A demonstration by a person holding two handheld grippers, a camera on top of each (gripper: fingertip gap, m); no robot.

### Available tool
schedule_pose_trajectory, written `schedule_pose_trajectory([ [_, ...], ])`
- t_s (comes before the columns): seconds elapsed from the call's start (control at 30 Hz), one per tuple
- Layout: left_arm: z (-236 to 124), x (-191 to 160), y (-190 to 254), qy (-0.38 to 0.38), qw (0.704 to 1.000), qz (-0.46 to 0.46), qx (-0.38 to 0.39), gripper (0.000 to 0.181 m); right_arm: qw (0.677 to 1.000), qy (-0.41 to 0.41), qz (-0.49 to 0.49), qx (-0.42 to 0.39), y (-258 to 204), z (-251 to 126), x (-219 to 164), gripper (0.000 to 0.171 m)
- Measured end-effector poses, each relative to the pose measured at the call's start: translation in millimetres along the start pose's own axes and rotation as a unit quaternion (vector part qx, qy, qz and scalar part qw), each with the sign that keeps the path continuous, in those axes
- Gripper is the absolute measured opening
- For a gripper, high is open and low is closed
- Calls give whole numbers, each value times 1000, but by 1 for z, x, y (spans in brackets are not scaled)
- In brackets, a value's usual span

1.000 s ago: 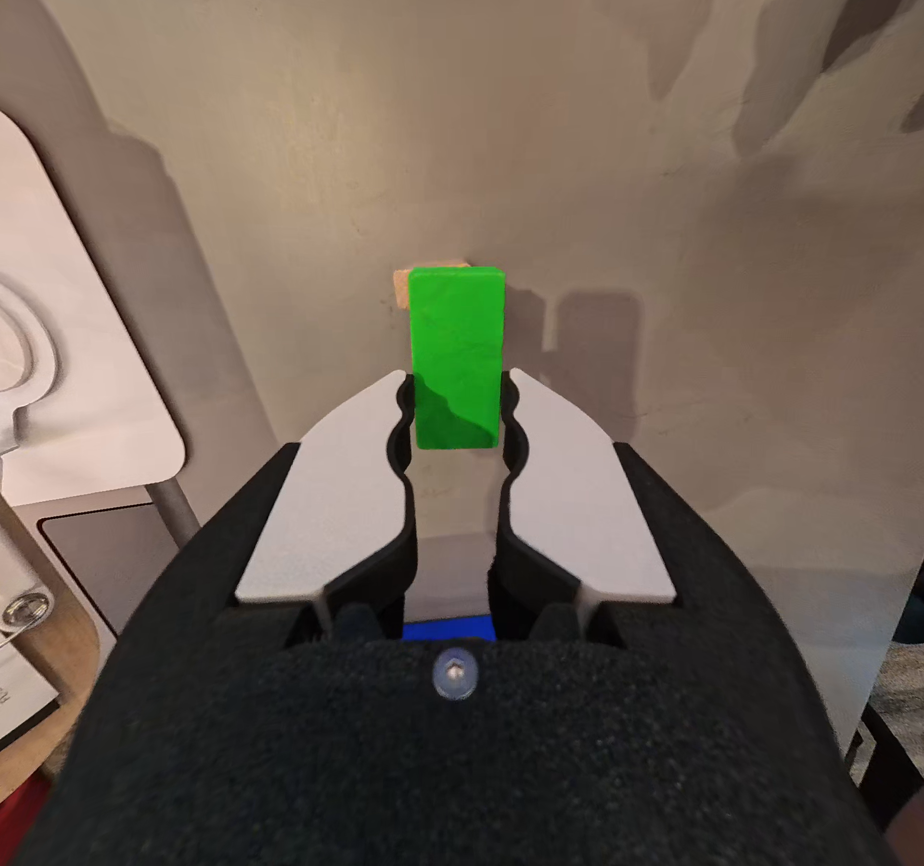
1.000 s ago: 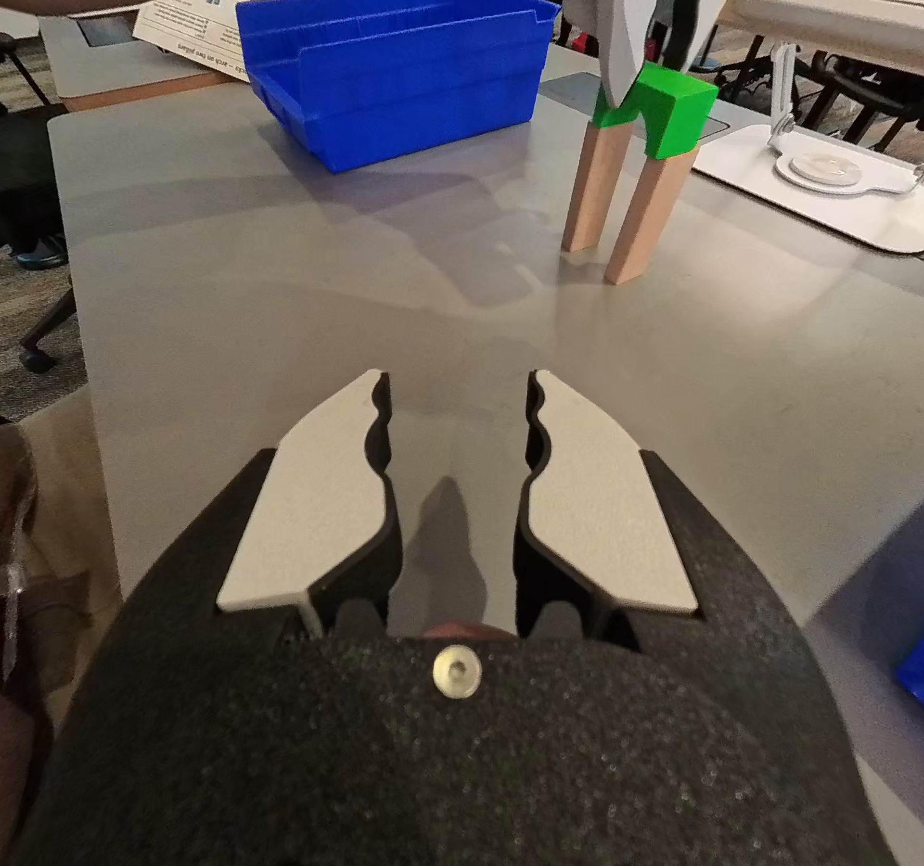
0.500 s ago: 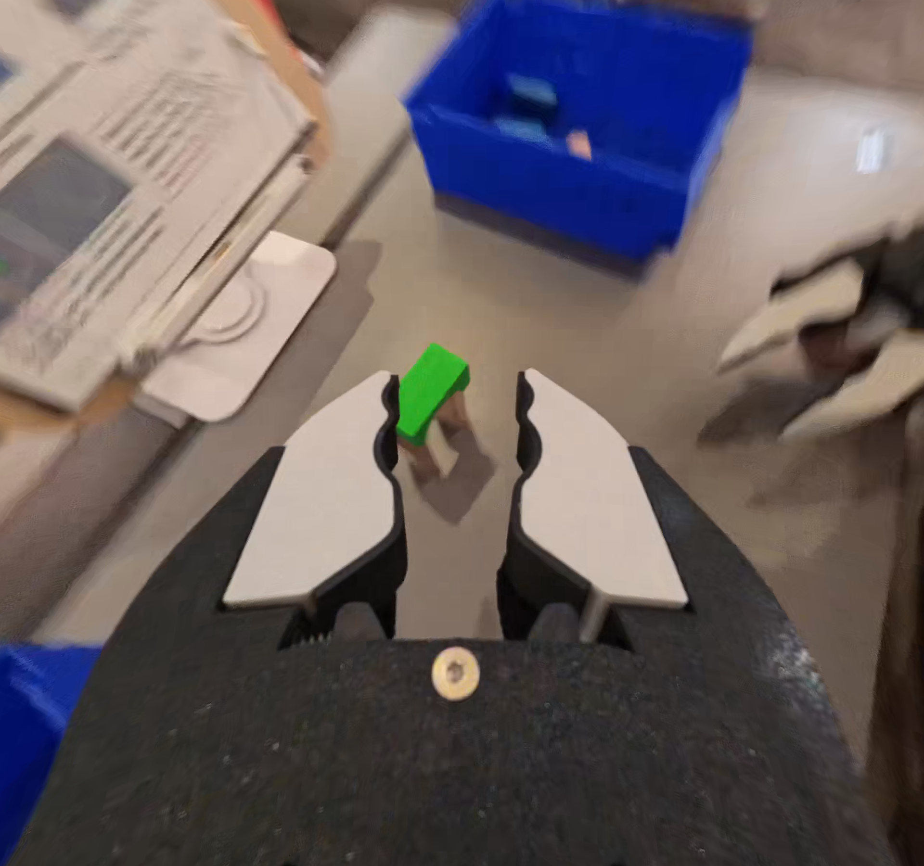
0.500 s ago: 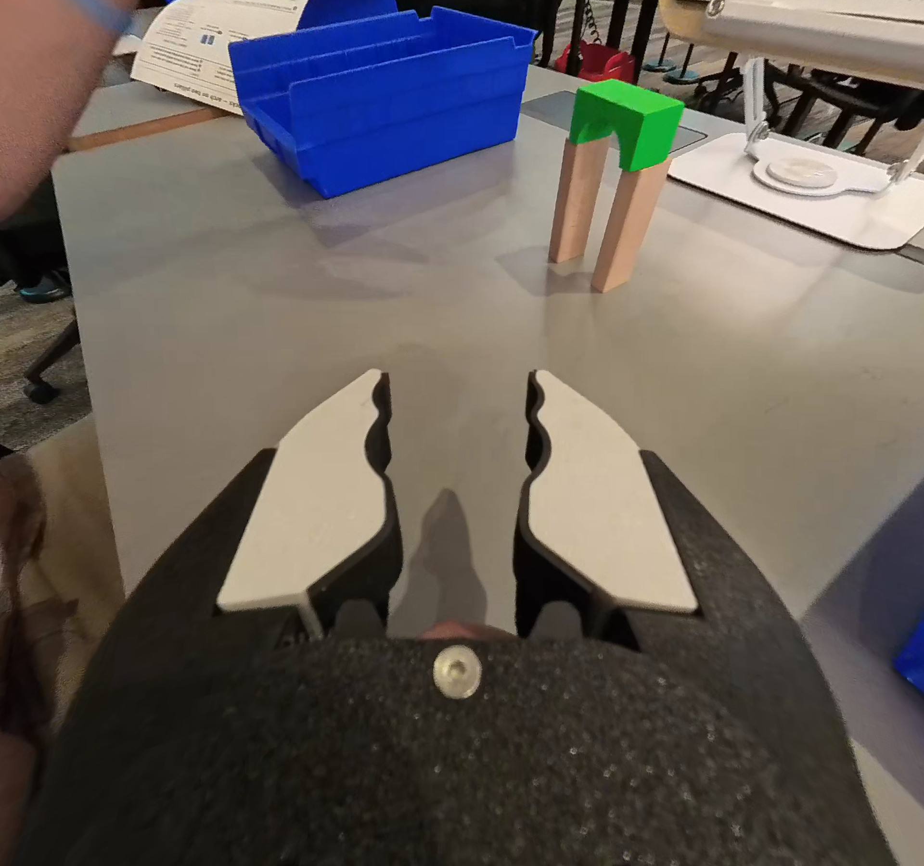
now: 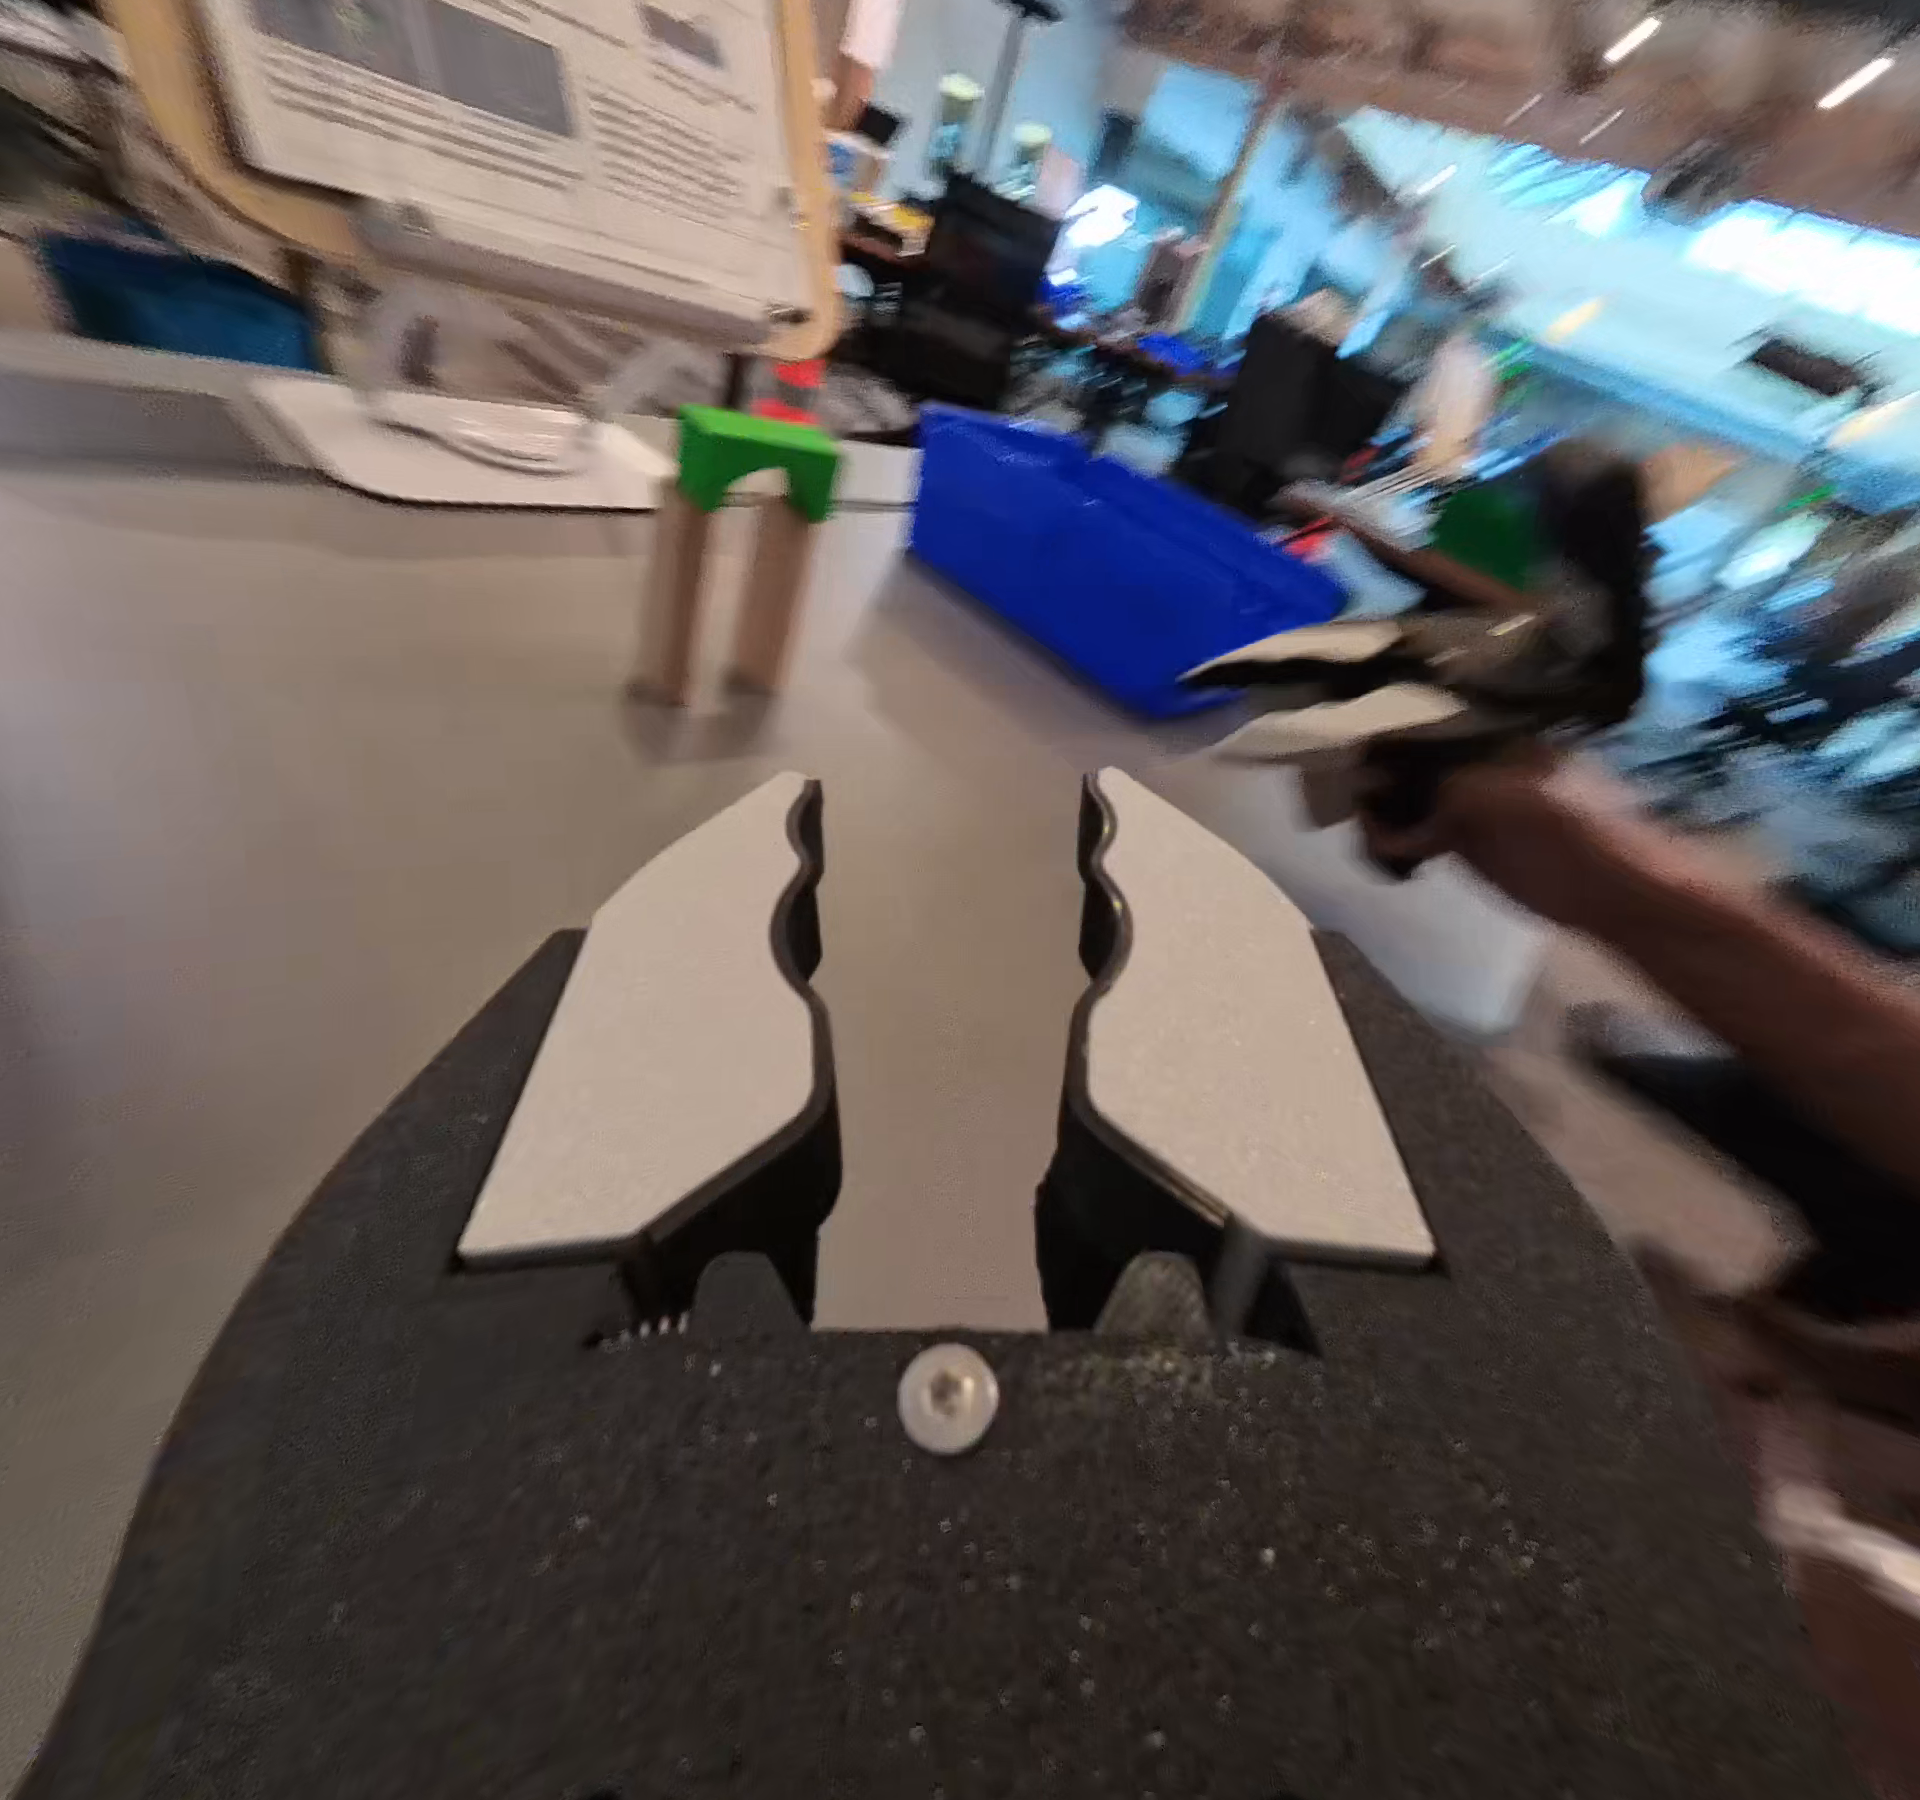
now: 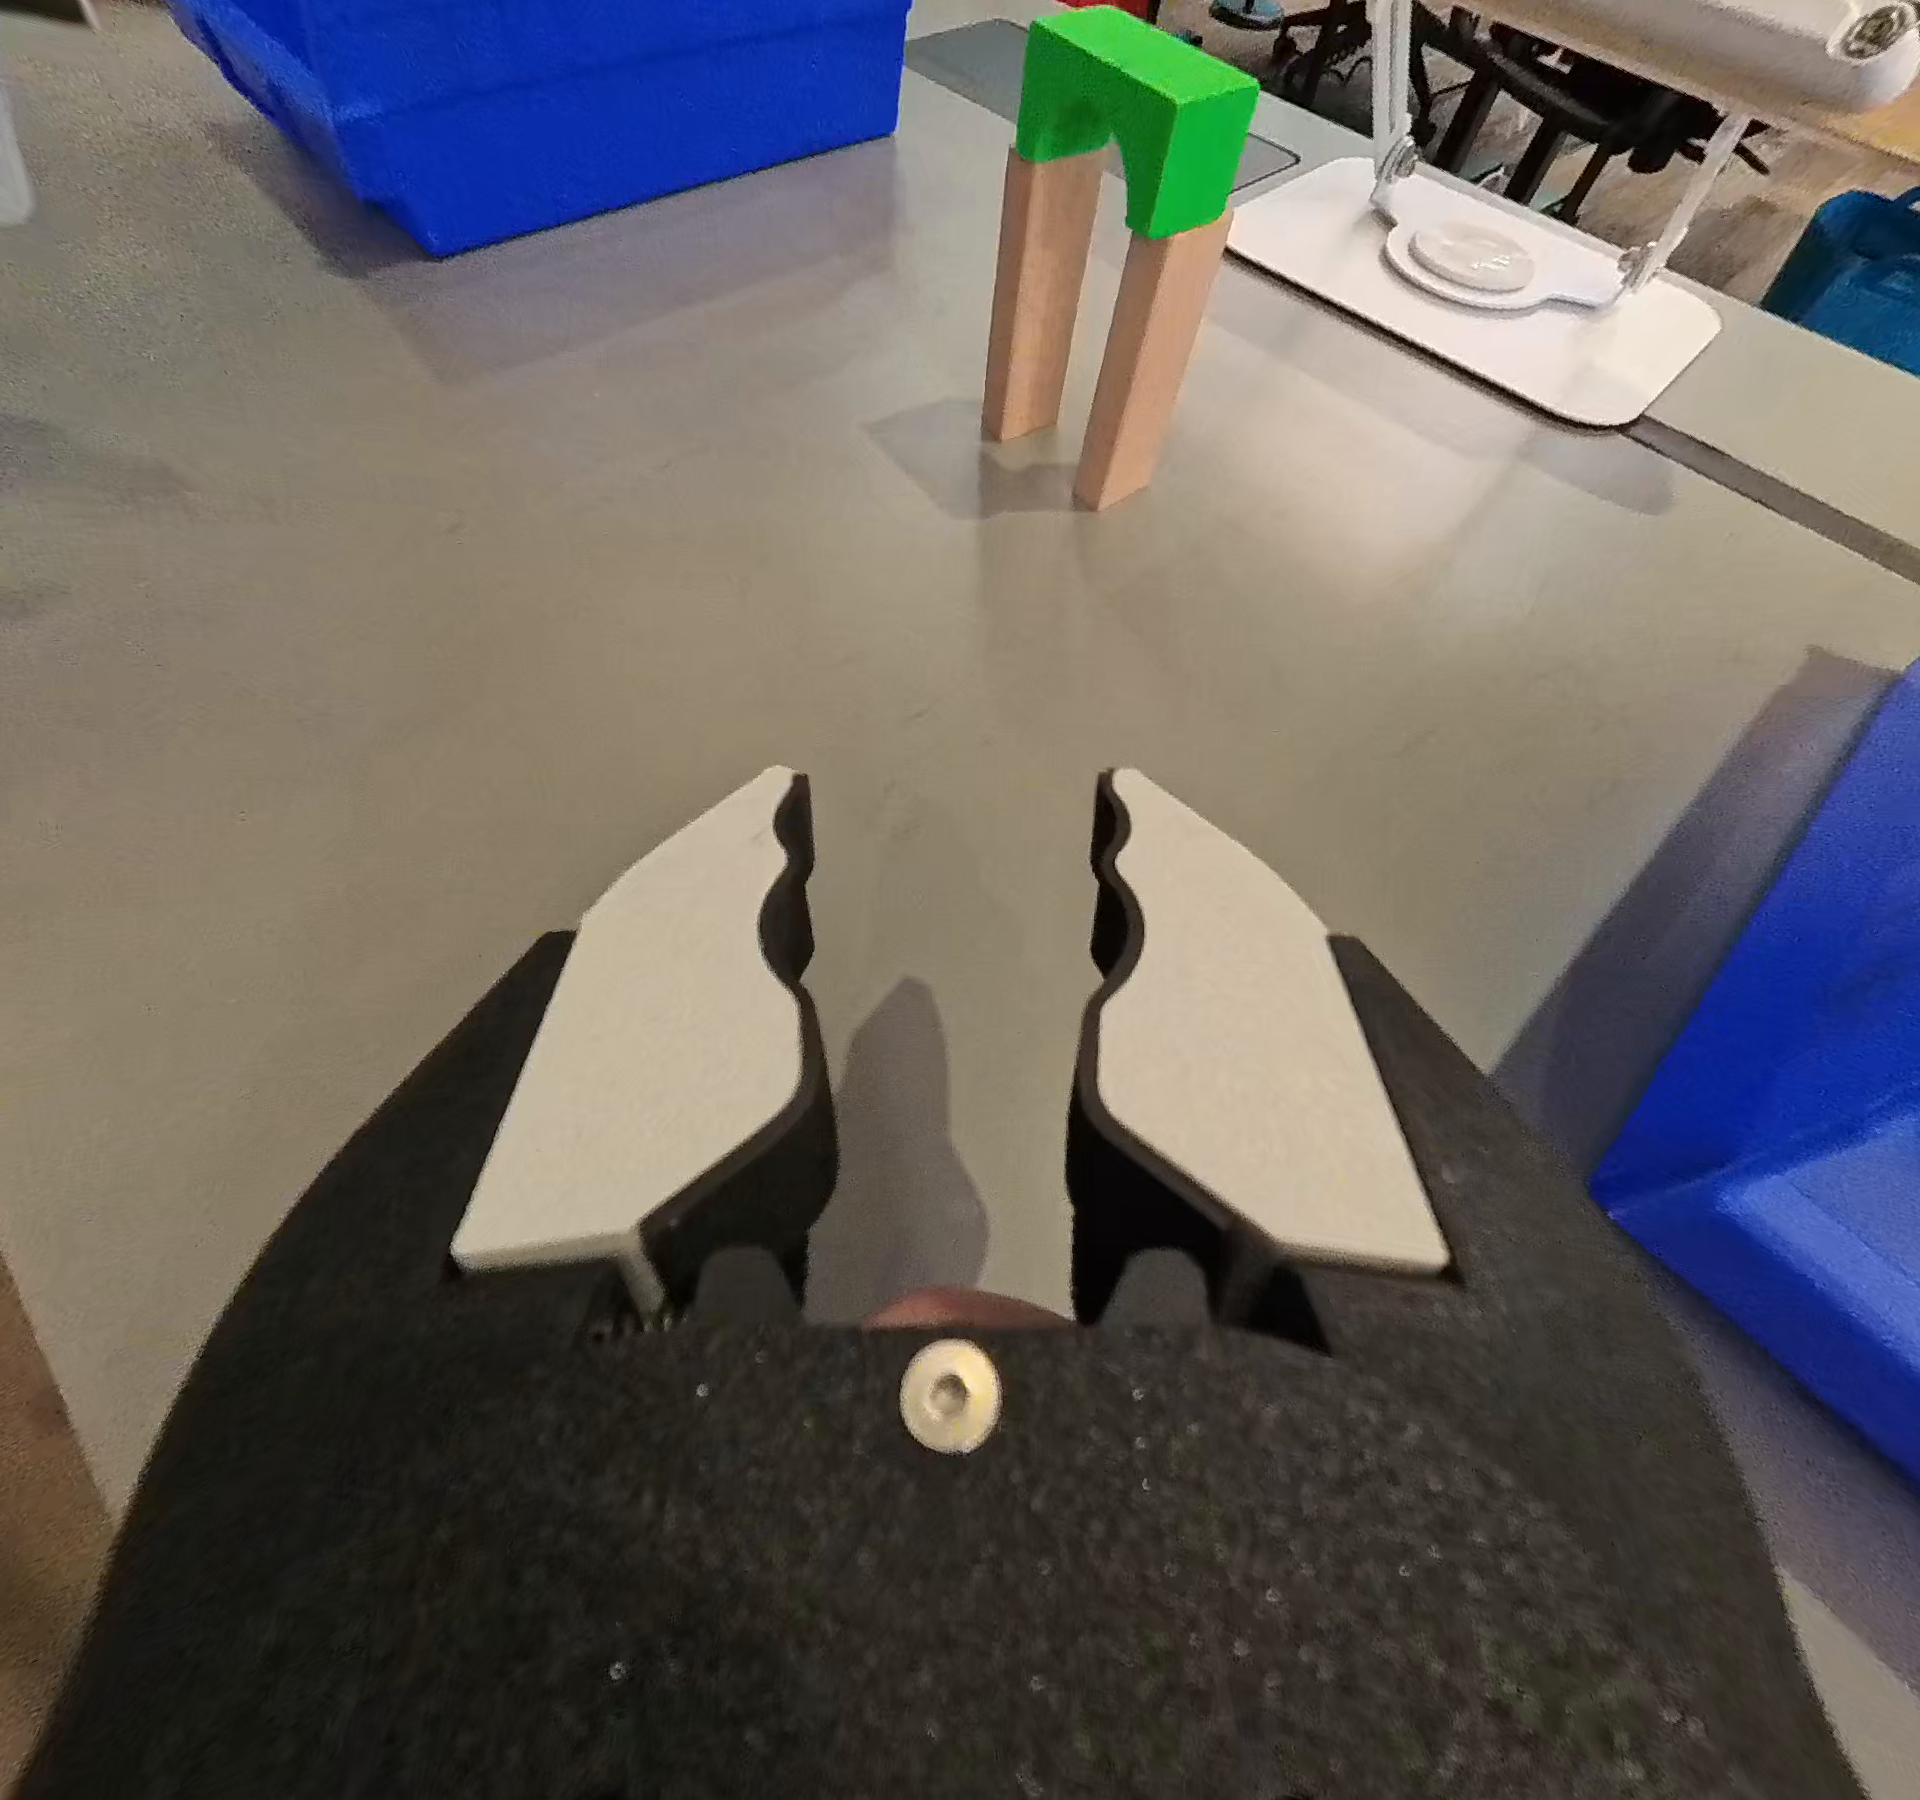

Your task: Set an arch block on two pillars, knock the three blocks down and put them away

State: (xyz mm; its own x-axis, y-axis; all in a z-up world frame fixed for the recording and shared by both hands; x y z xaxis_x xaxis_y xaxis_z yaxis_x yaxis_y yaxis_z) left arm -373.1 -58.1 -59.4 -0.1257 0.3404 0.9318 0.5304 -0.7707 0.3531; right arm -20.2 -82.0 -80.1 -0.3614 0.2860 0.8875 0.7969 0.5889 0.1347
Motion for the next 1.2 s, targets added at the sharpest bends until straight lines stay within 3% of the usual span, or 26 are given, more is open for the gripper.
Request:
schedule_pose_trajectory([
  [0.13, -1, -1, -4, -16, 997, 46, 62, 55, 1000, 10, 1, -9, -2, -3, 0, 50],
  [0.43, 15, -13, 9, -59, 998, 6, 16, 56, 1000, 26, 10, -15, 3, -7, 1, 50],
  [0.9, 17, -23, 9, -97, 994, 23, 39, 56, 1000, 16, 5, -14, 3, 4, 0, 50],
  [0.97, 17, -23, 9, -98, 994, 26, 41, 56, 1000, 0, -3, 3, -1, 11, -3, 34],
  [1.0, 17, -24, 9, -99, 994, 28, 42, 56, 1000, -13, -9, 27, -4, 13, -3, 7],
  [1.03, 17, -24, 9, -102, 993, 30, 46, 56, 998, -25, -15, 63, -7, 17, -1, 0],
  [1.13, 13, -25, 9, -106, 992, 36, 56, 55, 997, -59, 0, 45, 12, 41, 22, 0],
  [1.2, 11, -23, 8, -101, 992, 37, 63, 54, 994, -102, 31, -35, 46, 67, 38, 0],
])
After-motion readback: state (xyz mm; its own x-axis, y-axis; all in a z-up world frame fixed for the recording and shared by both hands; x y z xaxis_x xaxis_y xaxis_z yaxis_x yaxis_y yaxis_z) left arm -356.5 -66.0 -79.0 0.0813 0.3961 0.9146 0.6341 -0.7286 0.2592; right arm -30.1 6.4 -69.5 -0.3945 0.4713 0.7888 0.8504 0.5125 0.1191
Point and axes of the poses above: each gripper's, where its closed fingertips meet, z out along the fingers, x out of its top, y = z × x across the jaws, the point moved 9 cm from there along -z, back along the fingers, and after that the axes turned 4 degrees about -z, right-handed, at the moved point
